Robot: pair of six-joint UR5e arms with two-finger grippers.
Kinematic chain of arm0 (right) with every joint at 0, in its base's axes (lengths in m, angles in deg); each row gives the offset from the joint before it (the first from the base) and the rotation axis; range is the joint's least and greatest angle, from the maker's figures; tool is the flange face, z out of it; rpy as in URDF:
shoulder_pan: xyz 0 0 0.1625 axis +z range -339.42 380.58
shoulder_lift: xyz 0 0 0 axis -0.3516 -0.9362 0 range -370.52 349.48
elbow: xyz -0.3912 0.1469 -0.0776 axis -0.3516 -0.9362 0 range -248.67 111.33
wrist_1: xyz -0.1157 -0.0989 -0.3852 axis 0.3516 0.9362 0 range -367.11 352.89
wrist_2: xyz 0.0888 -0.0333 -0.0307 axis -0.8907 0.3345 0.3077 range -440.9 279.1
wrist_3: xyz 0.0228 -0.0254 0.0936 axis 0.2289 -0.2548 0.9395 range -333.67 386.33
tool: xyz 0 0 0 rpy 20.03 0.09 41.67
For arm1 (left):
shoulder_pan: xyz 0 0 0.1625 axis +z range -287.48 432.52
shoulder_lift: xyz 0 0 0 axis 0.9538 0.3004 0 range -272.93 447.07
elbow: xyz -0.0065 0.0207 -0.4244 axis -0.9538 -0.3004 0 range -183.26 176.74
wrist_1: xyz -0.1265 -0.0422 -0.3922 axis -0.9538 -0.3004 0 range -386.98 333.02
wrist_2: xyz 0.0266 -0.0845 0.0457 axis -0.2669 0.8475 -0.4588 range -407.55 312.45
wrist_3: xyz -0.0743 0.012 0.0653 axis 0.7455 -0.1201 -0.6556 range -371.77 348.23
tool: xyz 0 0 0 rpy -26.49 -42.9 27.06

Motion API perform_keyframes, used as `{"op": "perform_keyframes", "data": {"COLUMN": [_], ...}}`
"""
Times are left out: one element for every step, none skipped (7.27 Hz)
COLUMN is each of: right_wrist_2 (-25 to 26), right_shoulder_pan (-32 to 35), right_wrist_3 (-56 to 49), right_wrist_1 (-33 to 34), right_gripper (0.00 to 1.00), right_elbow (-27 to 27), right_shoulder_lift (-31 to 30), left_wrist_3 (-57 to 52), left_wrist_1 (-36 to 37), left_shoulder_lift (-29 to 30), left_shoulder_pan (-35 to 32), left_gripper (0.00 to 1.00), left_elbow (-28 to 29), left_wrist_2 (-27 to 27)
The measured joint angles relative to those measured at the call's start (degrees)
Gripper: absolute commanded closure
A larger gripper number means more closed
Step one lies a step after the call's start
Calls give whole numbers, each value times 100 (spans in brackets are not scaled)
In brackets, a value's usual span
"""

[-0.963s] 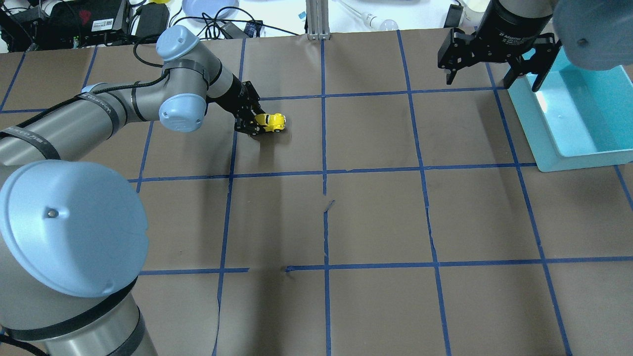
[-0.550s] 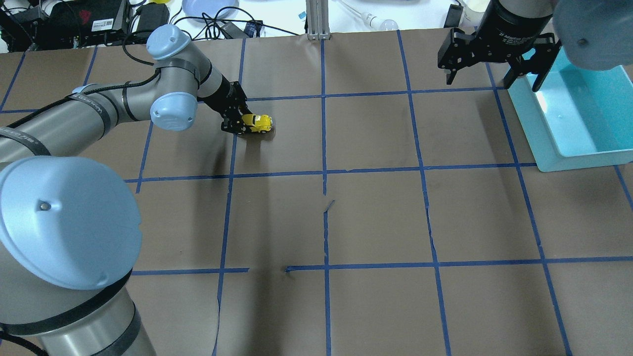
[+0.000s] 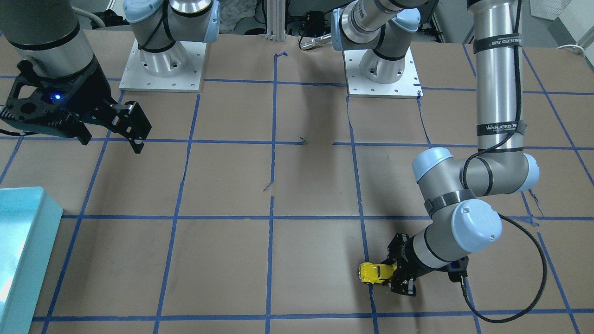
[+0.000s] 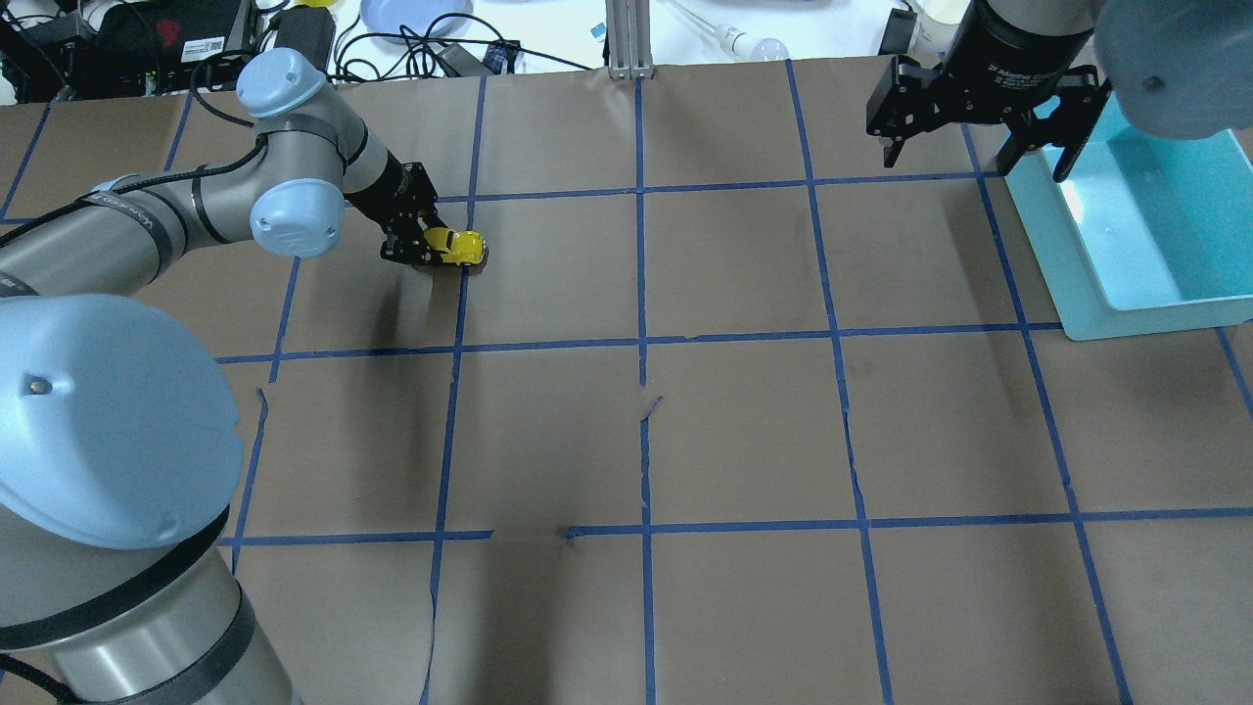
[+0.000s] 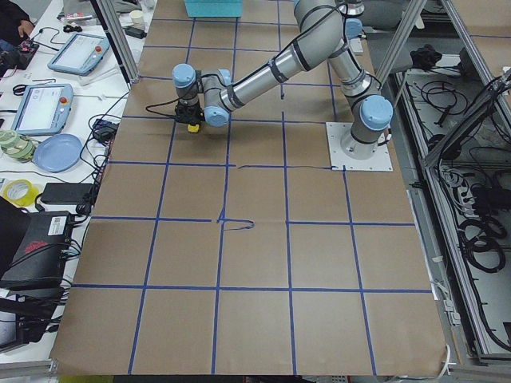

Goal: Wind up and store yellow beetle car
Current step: 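Pull the held car back toward the left arm's base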

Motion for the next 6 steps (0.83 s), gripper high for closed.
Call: {"op": "perform_keyframes", "data": {"right_wrist_2": [0, 0, 0, 2, 3, 2], "right_shoulder_pan": [0, 0, 0, 0, 0, 0], "right_wrist_3": [0, 1, 5, 7, 8, 8], "right_wrist_1": [0, 0, 0, 0, 0, 0], "right_gripper": [0, 0, 0, 0, 0, 0], "right_elbow": [2, 5, 7, 8, 8, 9], "right_shoulder_lift": [-1, -5, -8, -8, -7, -4], "left_wrist_3": [-215, -371, -472, -589, -604, -436], "left_wrist_1": [-13, -23, -23, -16, -4, 26], "left_shoulder_lift": [-17, -36, -58, -81, -98, -128], "left_shoulder_pan": [183, 407, 647, 851, 957, 973], "left_gripper": [100, 100, 97, 5, 1, 7], "left_elbow": [-20, -33, -35, -30, -25, -19], "left_wrist_2": [-17, -19, -8, 11, 30, 51]}}
